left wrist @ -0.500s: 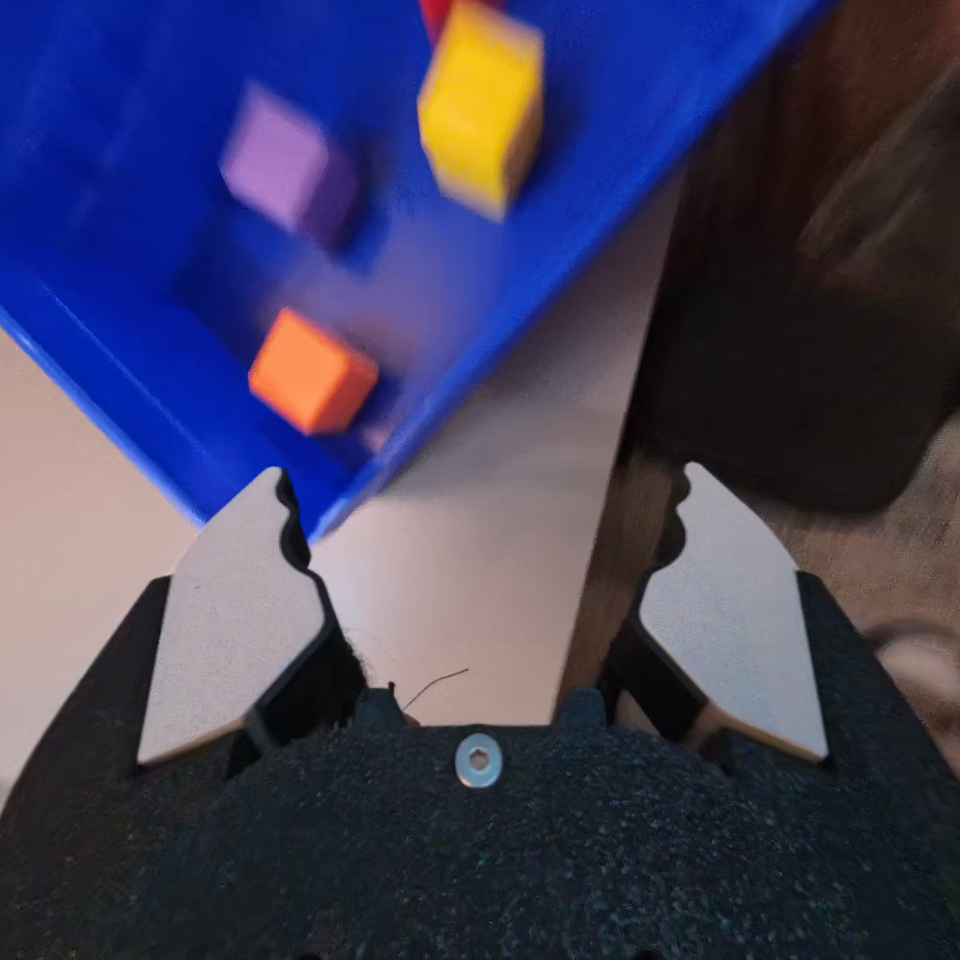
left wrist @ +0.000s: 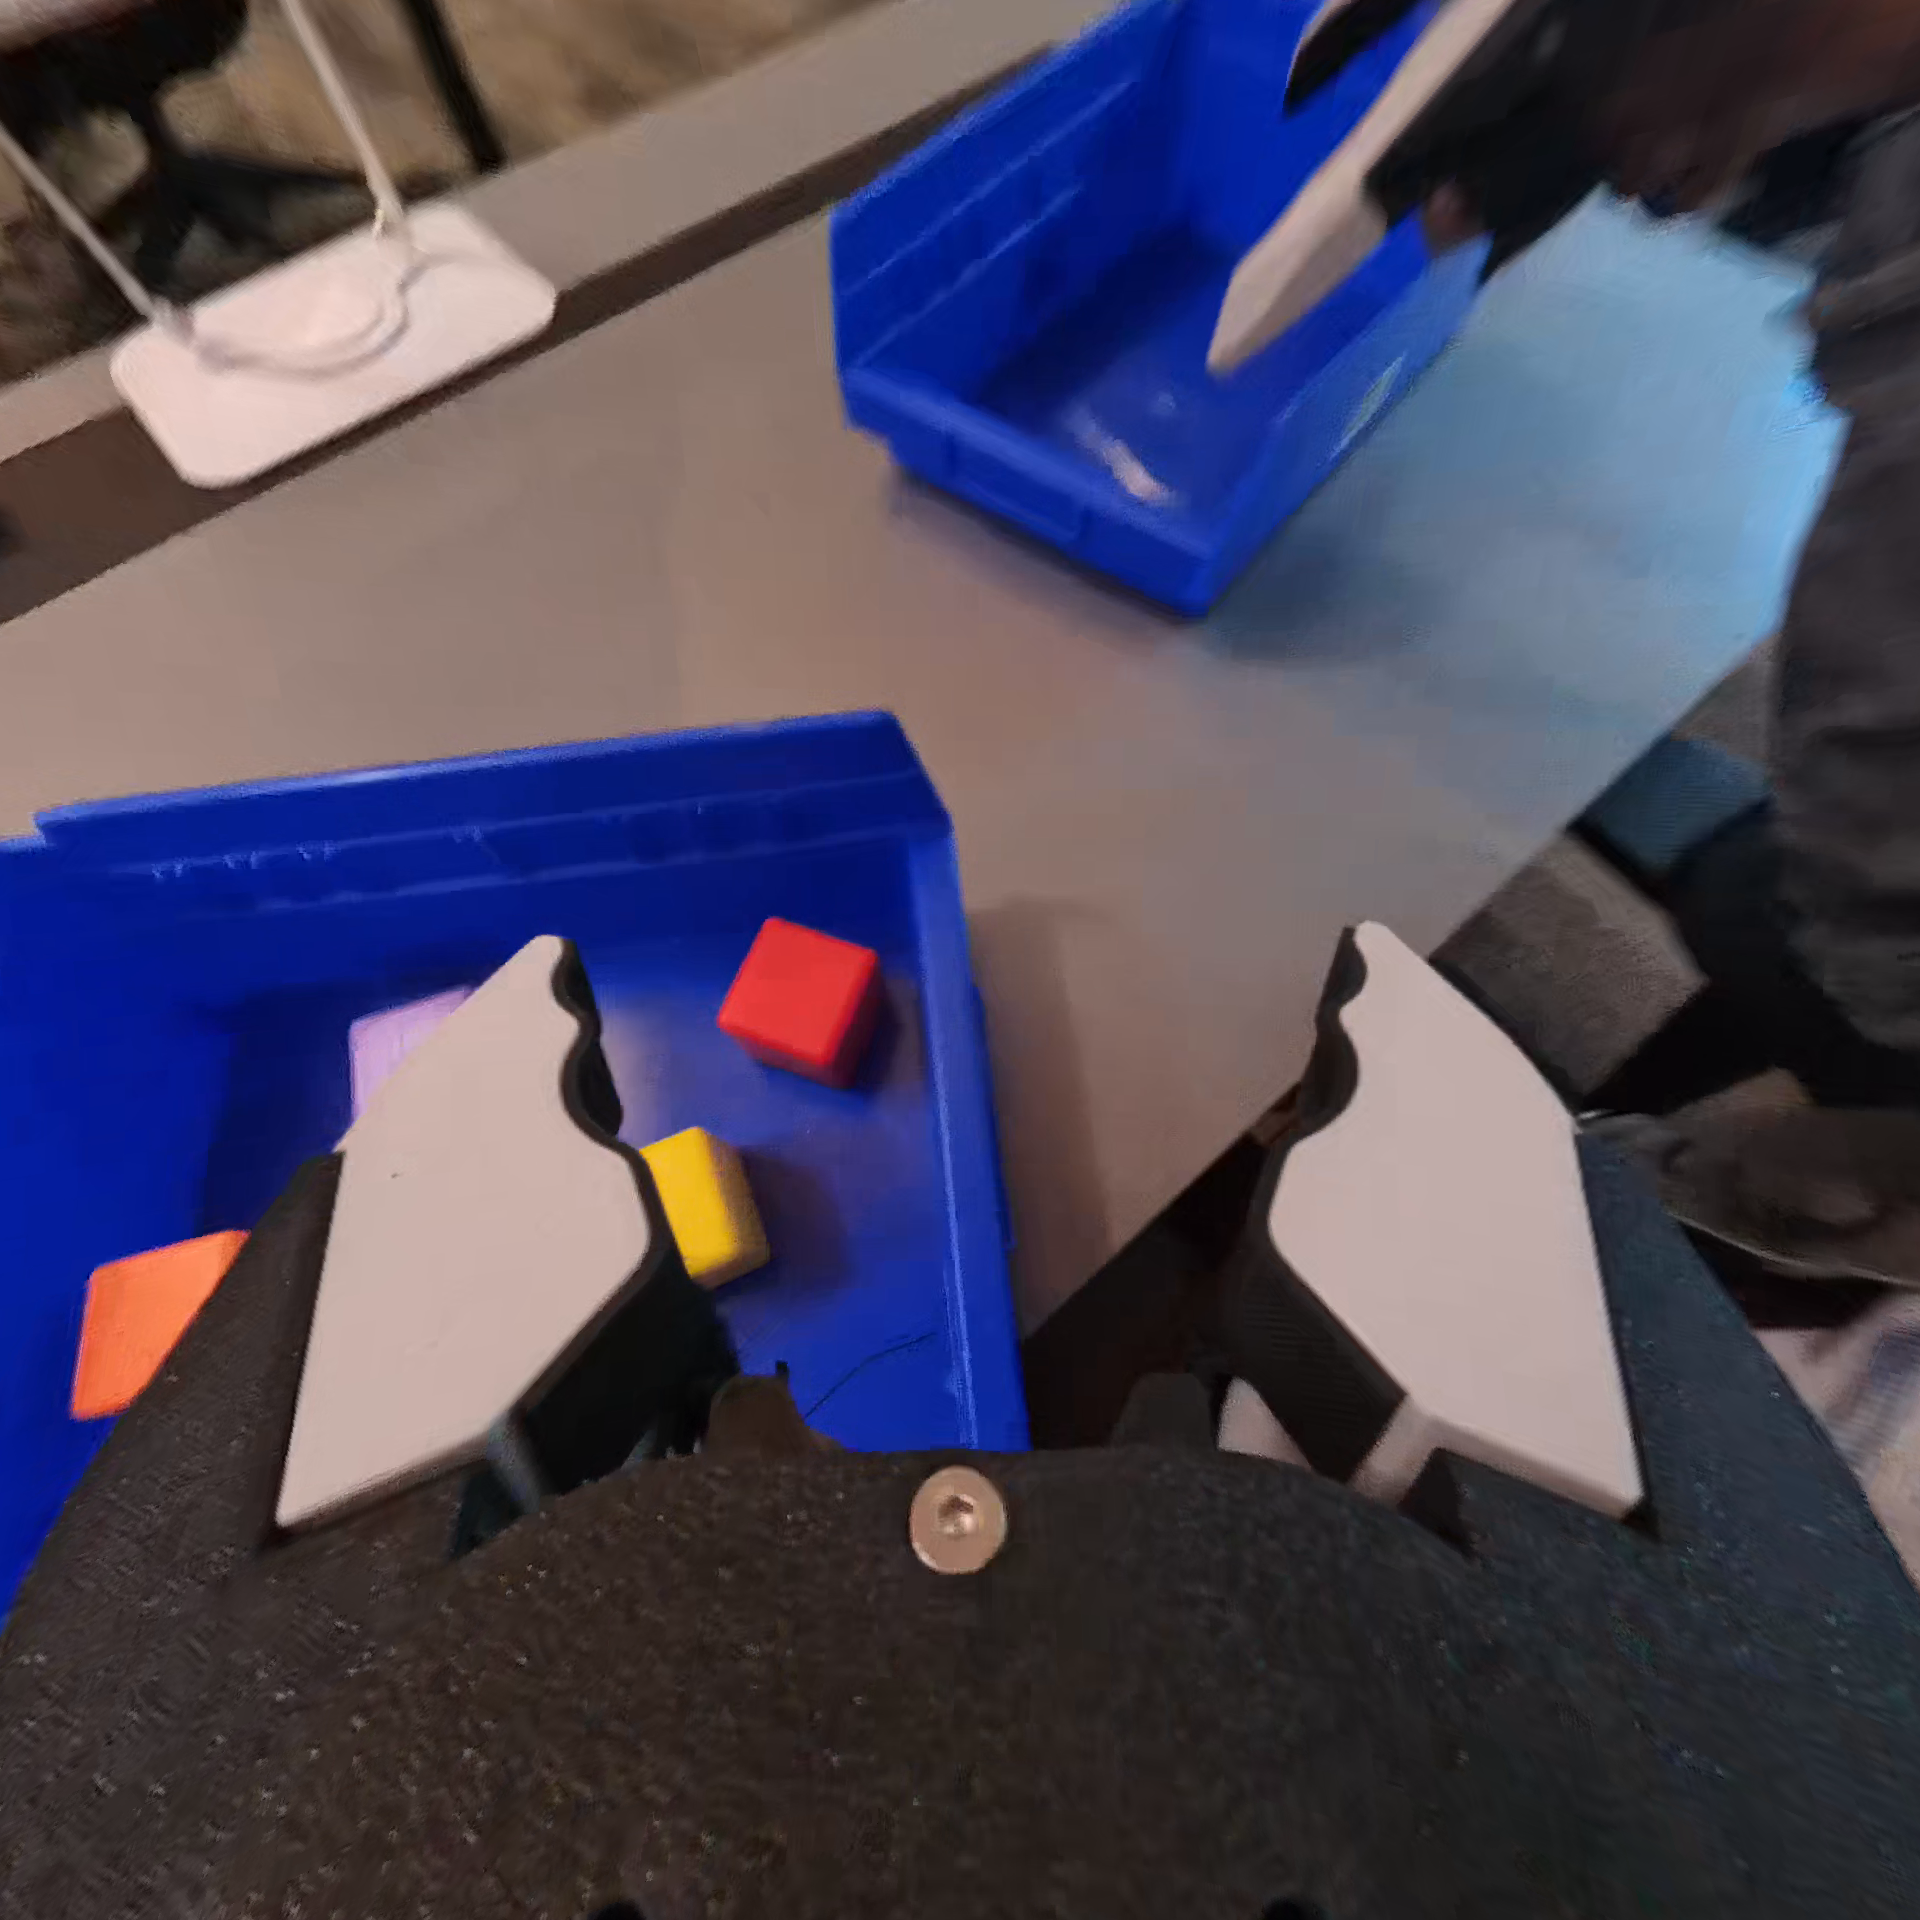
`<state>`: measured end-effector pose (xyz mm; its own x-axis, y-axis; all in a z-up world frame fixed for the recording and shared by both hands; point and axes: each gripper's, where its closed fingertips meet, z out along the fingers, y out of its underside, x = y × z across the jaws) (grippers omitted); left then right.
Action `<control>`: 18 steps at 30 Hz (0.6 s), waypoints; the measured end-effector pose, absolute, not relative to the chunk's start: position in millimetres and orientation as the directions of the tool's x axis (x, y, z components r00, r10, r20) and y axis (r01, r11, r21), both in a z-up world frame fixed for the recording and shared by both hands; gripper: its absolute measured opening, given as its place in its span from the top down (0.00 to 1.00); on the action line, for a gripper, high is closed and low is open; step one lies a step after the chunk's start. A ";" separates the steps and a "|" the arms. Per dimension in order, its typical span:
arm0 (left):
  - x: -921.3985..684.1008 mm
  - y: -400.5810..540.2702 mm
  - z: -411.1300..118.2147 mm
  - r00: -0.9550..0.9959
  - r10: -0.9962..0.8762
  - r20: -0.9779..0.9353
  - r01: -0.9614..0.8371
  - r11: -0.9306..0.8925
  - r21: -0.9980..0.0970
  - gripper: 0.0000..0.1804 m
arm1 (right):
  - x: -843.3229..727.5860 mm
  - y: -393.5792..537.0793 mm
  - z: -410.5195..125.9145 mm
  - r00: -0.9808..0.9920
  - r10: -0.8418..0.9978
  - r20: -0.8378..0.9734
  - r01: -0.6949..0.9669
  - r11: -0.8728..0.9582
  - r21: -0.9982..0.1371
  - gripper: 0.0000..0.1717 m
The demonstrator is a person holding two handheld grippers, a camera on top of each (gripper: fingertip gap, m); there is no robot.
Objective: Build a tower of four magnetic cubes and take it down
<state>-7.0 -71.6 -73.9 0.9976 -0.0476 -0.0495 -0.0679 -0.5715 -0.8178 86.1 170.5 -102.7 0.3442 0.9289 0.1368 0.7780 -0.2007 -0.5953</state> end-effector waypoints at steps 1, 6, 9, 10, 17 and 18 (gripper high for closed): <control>-7.7 -64.9 -87.6 0.997 -0.036 -0.073 -0.080 -0.621 -0.779 0.27 | 74.3 171.9 -107.1 0.350 0.927 0.132 0.786 -0.215 -0.580 0.37; -10.5 -49.1 -149.8 0.993 -0.049 -0.107 -0.101 -0.821 -0.562 0.28 | 31.7 182.5 -149.6 0.356 0.928 0.109 0.861 -0.281 -0.424 0.41; -12.3 -50.9 -177.9 0.990 -0.080 -0.115 -0.122 -0.894 -0.432 0.32 | 21.9 188.3 -177.0 0.349 0.930 0.118 0.900 -0.298 -0.318 0.43; -11.9 -52.0 -184.6 0.990 -0.088 -0.110 -0.125 -0.907 -0.401 0.35 | 20.9 189.6 -184.5 0.350 0.929 0.121 0.908 -0.305 -0.286 0.44; -19.8 -58.7 -196.5 0.982 -0.086 -0.169 -0.136 -0.941 -0.311 0.51 | 22.5 187.4 -210.4 0.322 0.936 0.144 0.941 -0.300 -0.159 0.53; -21.2 -60.2 -196.3 0.981 -0.082 -0.177 -0.134 -0.944 -0.302 0.52 | 23.6 187.8 -211.7 0.322 0.935 0.149 0.942 -0.300 -0.150 0.54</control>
<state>-21.2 -60.2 -196.3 0.9808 -0.0823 -0.1770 -0.1336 -0.9440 -0.3017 23.6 187.8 -211.7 0.3220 0.9349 0.1493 0.9419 -0.3005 -0.1501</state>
